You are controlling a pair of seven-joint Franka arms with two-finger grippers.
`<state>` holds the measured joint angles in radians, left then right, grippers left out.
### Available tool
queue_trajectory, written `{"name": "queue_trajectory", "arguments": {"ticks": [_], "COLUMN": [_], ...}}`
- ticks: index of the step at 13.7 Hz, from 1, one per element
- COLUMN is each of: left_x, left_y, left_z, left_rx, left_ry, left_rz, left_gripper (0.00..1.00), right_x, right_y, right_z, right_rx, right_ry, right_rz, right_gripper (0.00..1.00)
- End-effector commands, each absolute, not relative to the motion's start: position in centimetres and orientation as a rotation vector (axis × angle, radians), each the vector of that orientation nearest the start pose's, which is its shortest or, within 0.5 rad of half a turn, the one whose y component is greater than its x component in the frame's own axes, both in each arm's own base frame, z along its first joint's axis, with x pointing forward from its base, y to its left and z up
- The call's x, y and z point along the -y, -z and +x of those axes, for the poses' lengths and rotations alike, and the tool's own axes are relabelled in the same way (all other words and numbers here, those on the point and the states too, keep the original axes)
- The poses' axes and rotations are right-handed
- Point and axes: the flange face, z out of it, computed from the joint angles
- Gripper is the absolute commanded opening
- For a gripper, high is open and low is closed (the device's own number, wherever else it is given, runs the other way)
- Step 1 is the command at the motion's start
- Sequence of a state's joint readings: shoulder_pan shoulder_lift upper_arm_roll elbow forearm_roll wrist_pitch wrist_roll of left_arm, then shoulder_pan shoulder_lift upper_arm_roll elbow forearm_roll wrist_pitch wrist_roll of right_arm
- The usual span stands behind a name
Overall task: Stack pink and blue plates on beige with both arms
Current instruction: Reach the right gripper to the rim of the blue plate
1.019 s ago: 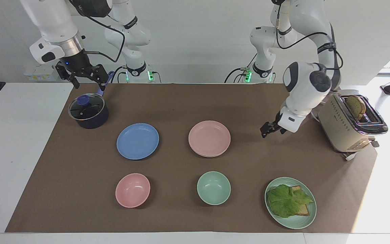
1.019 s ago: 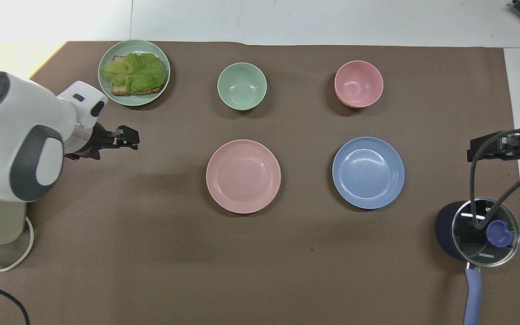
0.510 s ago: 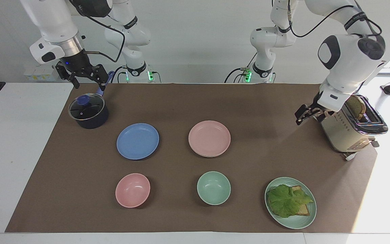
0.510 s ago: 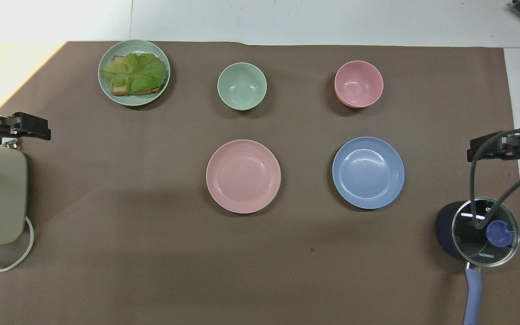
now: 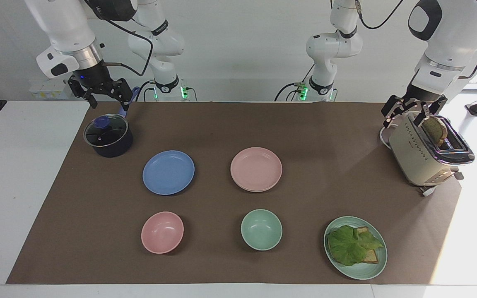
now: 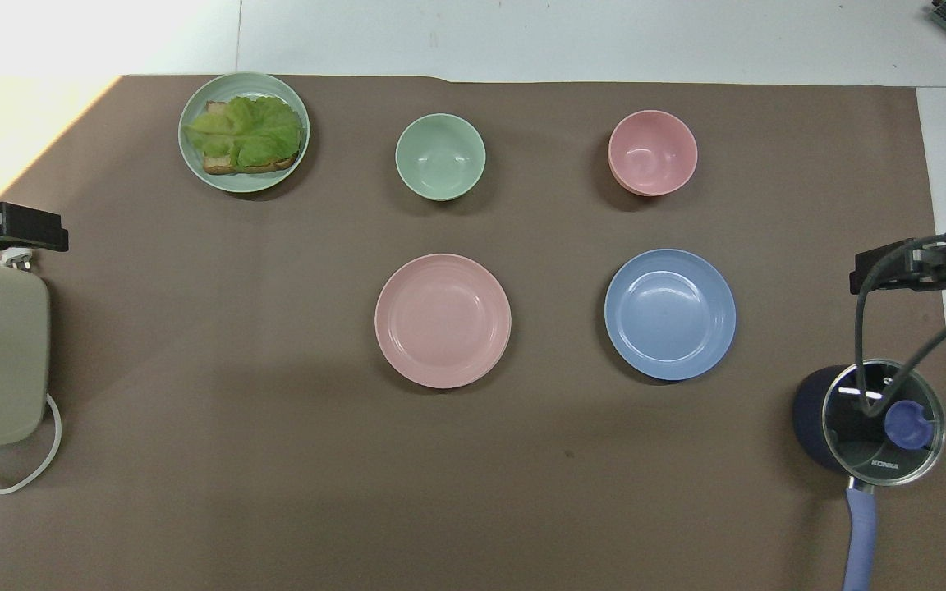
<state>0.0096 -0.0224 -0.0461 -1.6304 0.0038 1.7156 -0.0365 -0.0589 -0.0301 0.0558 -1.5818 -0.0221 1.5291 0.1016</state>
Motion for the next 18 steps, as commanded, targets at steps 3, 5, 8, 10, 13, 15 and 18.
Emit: {"name": "queue_trajectory", "arguments": {"ticks": [3,5,8,10,13,15,18], "left_x": [0.4,0.6,0.7,0.6,0.7,0.6,0.7], "left_y": [-62.4,-62.4,-62.4,-62.4,-62.4,-62.4,-62.4], "left_z": [55.7,55.7,55.7,55.7,55.7,55.7,55.7], "left_rx": [0.028,0.023,0.021,0.024,0.021,0.021,0.021], "left_ry": [0.151,0.151,0.151,0.151,0.151,0.151,0.151], "left_rz": [-3.116,-3.116,-3.117,-3.117,-3.117,-3.117,-3.117], "left_gripper": [1.0,1.0,1.0,1.0,1.0,1.0,1.0], "right_x": [0.5,1.8,2.8,2.7,2.8,2.8,2.9], "right_y": [-63.2,-63.2,-63.2,-63.2,-63.1,-62.5,-60.2], "right_z": [54.2,54.2,54.2,54.2,54.2,54.2,54.1], "right_rx": [-0.173,-0.218,-0.246,-0.234,-0.243,-0.247,-0.258], "right_ry": [-0.018,-0.017,-0.016,-0.016,-0.016,0.03,0.071], "right_rz": [-3.161,-3.168,-3.156,-3.156,-3.156,-3.156,-3.155], "right_gripper": [1.0,1.0,1.0,1.0,1.0,1.0,1.0]}}
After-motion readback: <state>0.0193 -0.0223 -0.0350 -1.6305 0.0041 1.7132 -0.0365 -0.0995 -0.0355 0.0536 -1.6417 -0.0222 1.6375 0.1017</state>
